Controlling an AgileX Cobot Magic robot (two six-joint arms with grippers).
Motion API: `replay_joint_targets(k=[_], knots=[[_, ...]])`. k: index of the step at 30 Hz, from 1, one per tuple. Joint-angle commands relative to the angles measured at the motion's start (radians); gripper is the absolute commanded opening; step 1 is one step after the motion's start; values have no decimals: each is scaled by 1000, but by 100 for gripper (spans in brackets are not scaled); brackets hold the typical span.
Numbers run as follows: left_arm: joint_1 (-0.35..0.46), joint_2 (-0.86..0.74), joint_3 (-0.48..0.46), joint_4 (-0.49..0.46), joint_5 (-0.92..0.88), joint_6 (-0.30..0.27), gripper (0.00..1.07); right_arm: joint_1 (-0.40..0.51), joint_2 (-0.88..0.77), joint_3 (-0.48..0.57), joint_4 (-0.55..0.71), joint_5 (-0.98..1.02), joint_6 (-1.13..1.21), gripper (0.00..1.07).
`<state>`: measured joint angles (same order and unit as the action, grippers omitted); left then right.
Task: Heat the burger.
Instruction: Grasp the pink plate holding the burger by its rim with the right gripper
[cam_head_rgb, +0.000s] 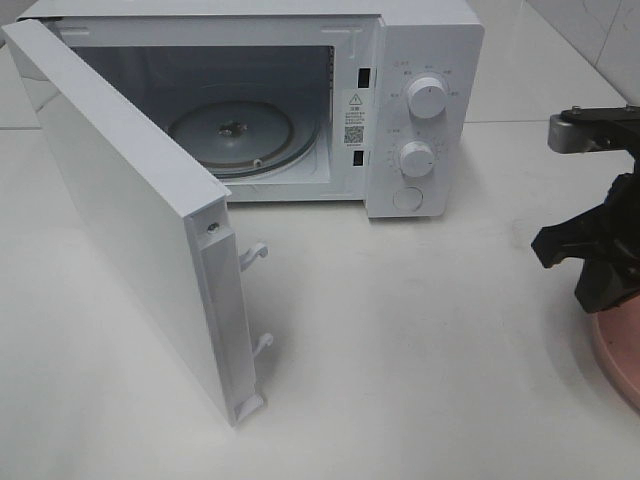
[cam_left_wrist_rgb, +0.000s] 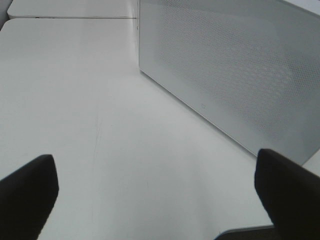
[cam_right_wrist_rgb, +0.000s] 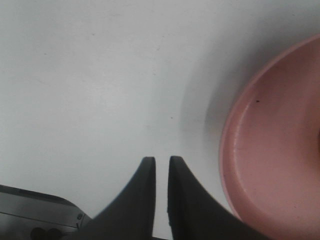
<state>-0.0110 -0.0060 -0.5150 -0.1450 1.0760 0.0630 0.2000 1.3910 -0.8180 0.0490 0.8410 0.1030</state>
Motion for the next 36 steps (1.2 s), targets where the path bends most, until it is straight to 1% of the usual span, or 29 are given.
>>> replay_joint_targets(k=[1,4,10,11,12,13,14,15,16,17,18,19,20,21,22,23,24,32,36], knots=[[4,0,-1,-7,-4,-5,100,-48,-7,4,-43,30,-21,14],[4,0,-1,-7,-4,-5,100,-71,-7,4,-69,39,-18,15],[4,0,-1,-7,-4,-5,100,-95,-7,4,-78,38,-17,19],[4,0,-1,-7,-4,-5,100,-99,-7,4,-81,36,-17,20],[4,0,-1,-7,-4,-5,100,-101,-7,4,-87,32,-17,28],[4,0,-1,-7,-4,-5,100,-101,-7,4,-87,32,-17,28],[4,0,-1,-7,-4,-5,100,-101,-7,4,-95,30,-16,34],[4,0,-1,-7,-4,-5,100,-101,-7,4,-112,28,-12,48],[4,0,-1,-7,-4,-5,100,-101,-7,4,-112,28,-12,48],[4,0,-1,-7,-4,-5,100,-101,-7,4,-129,24,-12,65],[4,0,-1,-7,-4,-5,100,-101,-7,4,-137,18,-12,75],[4,0,-1,-7,-4,-5,100,-101,-7,4,-137,18,-12,75],[4,0,-1,-7,-4,-5,100,-101,-7,4,-153,12,-12,93],[4,0,-1,-7,-4,-5,100,-101,-7,4,-154,11,-12,99],[4,0,-1,-7,-4,-5,100,-101,-7,4,-154,11,-12,99],[4,0,-1,-7,-4,-5,100,-101,-7,4,-155,11,-13,103],[4,0,-1,-7,-4,-5,100,-101,-7,4,-155,11,-13,103],[4,0,-1,-7,-4,-5,100,-101,2,6,-155,-13,-13,100],[4,0,-1,-7,-4,-5,100,-101,66,7,-155,-23,0,99]])
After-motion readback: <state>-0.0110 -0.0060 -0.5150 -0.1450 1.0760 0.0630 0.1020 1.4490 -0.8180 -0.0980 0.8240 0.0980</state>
